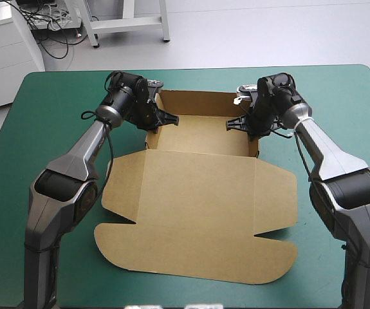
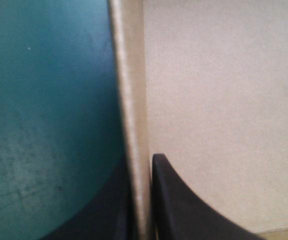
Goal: Fold the box
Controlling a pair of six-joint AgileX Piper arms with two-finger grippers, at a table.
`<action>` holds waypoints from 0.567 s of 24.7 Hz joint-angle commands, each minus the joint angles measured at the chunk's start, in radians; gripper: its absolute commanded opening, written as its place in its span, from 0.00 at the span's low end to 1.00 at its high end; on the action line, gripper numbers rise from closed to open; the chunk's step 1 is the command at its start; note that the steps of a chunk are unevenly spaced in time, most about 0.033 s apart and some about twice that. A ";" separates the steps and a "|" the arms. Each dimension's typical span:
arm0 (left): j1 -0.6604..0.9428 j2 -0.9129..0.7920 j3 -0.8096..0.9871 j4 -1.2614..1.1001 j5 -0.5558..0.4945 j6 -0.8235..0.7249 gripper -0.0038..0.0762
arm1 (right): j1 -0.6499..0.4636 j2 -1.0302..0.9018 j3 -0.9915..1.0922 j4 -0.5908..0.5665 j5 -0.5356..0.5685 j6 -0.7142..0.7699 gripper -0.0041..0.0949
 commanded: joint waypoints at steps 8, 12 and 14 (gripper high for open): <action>-0.004 -0.124 -0.023 0.032 0.011 0.017 0.62 | -0.003 -0.120 -0.021 0.018 0.023 -0.044 0.57; -0.004 -0.146 -0.024 0.038 0.016 0.012 0.61 | -0.003 -0.141 -0.021 0.012 0.037 -0.036 0.63; -0.004 -0.160 -0.024 0.038 0.017 0.012 0.61 | -0.003 -0.153 -0.021 0.011 0.039 -0.036 0.63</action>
